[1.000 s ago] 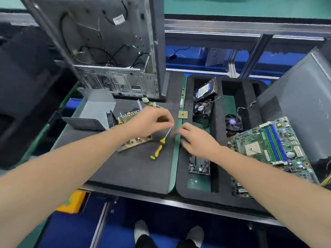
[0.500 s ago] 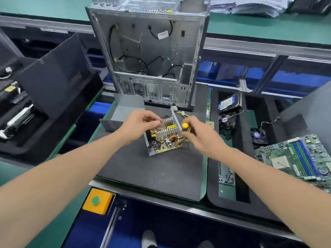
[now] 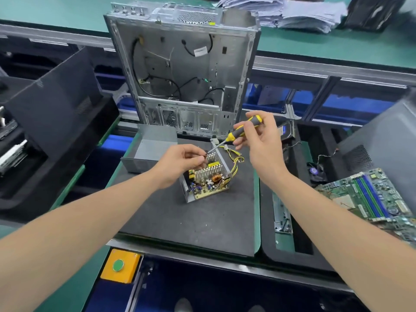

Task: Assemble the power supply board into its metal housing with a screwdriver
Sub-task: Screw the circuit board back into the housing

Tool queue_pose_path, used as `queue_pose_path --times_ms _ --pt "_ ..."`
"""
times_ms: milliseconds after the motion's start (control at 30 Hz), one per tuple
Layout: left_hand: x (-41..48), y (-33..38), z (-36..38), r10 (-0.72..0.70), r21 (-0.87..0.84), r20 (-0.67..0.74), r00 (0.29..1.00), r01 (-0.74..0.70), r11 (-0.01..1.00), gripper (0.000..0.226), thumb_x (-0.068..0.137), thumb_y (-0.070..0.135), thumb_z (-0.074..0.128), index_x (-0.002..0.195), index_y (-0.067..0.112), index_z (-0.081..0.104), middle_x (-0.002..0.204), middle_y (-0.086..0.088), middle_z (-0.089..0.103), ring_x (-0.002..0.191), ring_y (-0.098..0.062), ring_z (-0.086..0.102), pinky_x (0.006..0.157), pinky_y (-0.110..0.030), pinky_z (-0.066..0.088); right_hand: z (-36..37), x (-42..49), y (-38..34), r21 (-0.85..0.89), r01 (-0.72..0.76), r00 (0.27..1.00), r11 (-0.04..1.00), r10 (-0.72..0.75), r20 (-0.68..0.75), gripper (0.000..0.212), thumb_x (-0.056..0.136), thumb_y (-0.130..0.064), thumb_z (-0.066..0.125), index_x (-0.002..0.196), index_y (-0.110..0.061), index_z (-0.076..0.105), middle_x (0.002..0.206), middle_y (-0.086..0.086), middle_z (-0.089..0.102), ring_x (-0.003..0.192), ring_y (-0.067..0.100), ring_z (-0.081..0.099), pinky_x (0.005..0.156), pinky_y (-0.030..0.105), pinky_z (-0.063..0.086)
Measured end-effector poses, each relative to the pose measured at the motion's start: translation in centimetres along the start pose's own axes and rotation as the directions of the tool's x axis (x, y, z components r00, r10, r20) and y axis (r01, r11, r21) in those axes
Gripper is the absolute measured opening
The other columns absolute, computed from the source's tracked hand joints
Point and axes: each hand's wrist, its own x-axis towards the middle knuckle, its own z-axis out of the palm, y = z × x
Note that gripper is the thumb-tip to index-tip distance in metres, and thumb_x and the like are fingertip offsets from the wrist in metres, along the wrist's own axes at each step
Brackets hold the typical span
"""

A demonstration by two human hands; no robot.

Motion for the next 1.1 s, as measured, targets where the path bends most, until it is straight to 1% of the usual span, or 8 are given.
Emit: queue_pose_path --times_ms 133,233,400,500,700,833,933,1100 --pt "0.0 -0.2 0.2 0.004 -0.018 -0.015 1.0 -0.004 1.0 0.016 0.096 -0.001 0.066 0.101 0.012 0.074 0.095 -0.012 0.078 0.091 -0.023 0.075 0.085 -0.029 0.06 0.2 -0.2 0.4 -0.054 0.018 1.0 0.998 -0.016 0.025 0.015 0.108 -0.011 0.053 0.123 -0.008 0.051 0.102 0.025 0.069 0.072 0.034 0.068 0.063 0.038 0.059" --pt "-0.2 -0.2 0.3 -0.004 -0.037 -0.025 1.0 0.003 0.999 0.018 0.095 -0.002 0.066 0.098 0.013 0.075 0.096 -0.014 0.078 0.093 -0.025 0.075 0.083 -0.026 0.059 0.2 -0.3 0.5 -0.067 0.021 0.999 0.998 -0.019 0.034 0.016 0.108 -0.01 0.053 0.124 -0.007 0.051 0.102 0.023 0.069 0.071 0.035 0.068 0.063 0.039 0.06" --pt "-0.3 -0.1 0.5 -0.009 -0.072 -0.045 0.999 0.005 0.997 0.019 0.096 0.006 0.069 0.092 0.021 0.081 0.098 -0.019 0.077 0.092 -0.026 0.074 0.084 -0.03 0.061 0.3 -0.8 0.5 -0.078 0.07 0.993 0.994 -0.062 0.097 0.012 0.107 -0.013 0.056 0.118 -0.011 0.051 0.098 0.016 0.072 0.073 0.033 0.072 0.066 0.042 0.061" --pt "-0.4 -0.2 0.6 -0.028 -0.15 -0.077 0.997 0.016 0.989 0.015 0.096 0.004 0.068 0.095 0.013 0.079 0.096 -0.02 0.076 0.088 -0.025 0.073 0.08 -0.028 0.06 0.5 -1.1 0.5 -0.076 0.101 0.99 0.992 -0.093 0.107 0.011 0.106 -0.015 0.058 0.115 -0.015 0.052 0.098 0.016 0.071 0.076 0.034 0.074 0.068 0.045 0.062" --pt "-0.8 0.1 0.6 -0.045 -0.237 -0.099 0.994 0.02 0.971 0.011 0.096 0.002 0.066 0.104 0.004 0.074 0.095 -0.016 0.075 0.086 -0.022 0.072 0.079 -0.025 0.059 0.3 -1.0 0.4 -0.077 0.083 0.995 0.994 -0.079 0.055 0.016 0.106 -0.015 0.058 0.119 -0.009 0.051 0.099 0.012 0.073 0.076 0.033 0.075 0.07 0.044 0.064" --pt "-1.1 0.1 1.0 -0.068 -0.318 -0.114 0.991 0.028 0.948 0.019 0.092 0.007 0.069 0.109 0.001 0.071 0.096 -0.014 0.075 0.087 -0.019 0.072 0.079 -0.024 0.058 0.4 -1.3 0.5 -0.051 0.081 0.995 0.995 -0.078 0.056 0.014 0.107 -0.015 0.058 0.117 -0.011 0.05 0.102 0.011 0.073 0.077 0.033 0.075 0.07 0.041 0.063" --pt "-1.2 0.1 1.2 -0.121 -0.4 -0.114 0.986 0.066 0.914 0.025 0.09 0.011 0.071 0.112 -0.001 0.07 0.096 -0.011 0.075 0.086 -0.017 0.071 0.078 -0.023 0.058 0.2 -1.6 0.6 -0.041 0.079 0.995 0.996 -0.076 0.066 0.013 0.107 -0.014 0.056 0.118 -0.011 0.05 0.104 0.01 0.073 0.081 0.033 0.075 0.073 0.042 0.063" --pt "-1.4 0.2 1.3 -0.16 -0.419 -0.104 0.982 0.103 0.902 0.027 0.088 0.017 0.072 0.11 0.001 0.072 0.097 -0.012 0.075 0.086 -0.017 0.071 0.078 -0.023 0.058 0.1 -2.1 0.7 -0.035 0.07 0.995 0.997 -0.067 0.076 0.014 0.107 -0.01 0.055 0.12 -0.008 0.049 0.106 0.009 0.073 0.084 0.035 0.076 0.076 0.043 0.064"
